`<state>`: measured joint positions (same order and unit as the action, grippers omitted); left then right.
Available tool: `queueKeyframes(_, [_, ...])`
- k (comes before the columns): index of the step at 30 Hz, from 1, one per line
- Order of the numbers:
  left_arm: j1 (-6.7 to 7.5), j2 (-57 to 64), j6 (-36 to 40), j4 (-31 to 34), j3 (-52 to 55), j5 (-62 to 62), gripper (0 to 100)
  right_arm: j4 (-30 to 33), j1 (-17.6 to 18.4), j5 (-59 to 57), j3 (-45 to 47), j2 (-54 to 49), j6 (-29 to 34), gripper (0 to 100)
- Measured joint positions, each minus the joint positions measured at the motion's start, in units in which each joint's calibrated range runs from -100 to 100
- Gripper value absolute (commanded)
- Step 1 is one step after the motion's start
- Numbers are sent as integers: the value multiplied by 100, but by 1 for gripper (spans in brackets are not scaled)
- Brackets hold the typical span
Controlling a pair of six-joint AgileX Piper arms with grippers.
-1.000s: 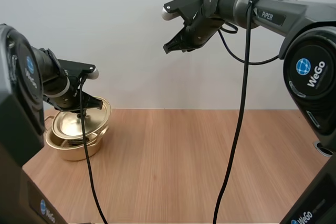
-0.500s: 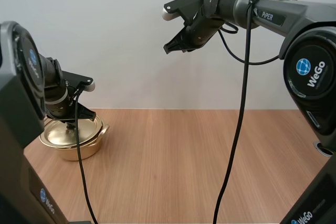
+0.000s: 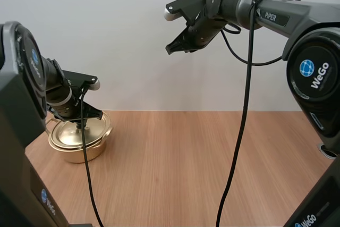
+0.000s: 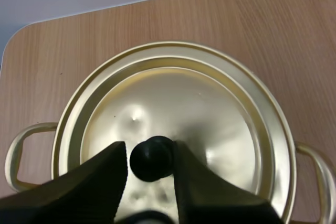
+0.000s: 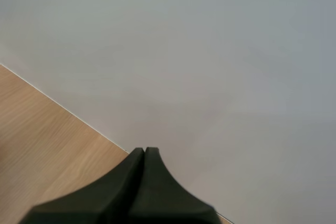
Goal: Open the pot, put the car inside, and close it
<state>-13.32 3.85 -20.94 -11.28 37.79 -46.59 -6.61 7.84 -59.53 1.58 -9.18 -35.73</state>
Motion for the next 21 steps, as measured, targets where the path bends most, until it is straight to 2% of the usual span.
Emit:
queueKeyframes(1, [0,0,0,0,0,0,100,0,0,0,0,0,0,0])
queueKeyframes(8, [0,213,253,117,0,-251,100,185,0,14,0,0,0,0])
queueKeyframes(12, [0,755,446,-249,0,234,100,322,-131,69,39,13,92,0])
queueKeyframes(15, [0,1326,315,-669,0,671,100,124,-350,125,187,-34,178,0])
queueKeyframes(21, [0,1537,184,-885,0,819,100,-110,-492,262,330,-72,147,0])
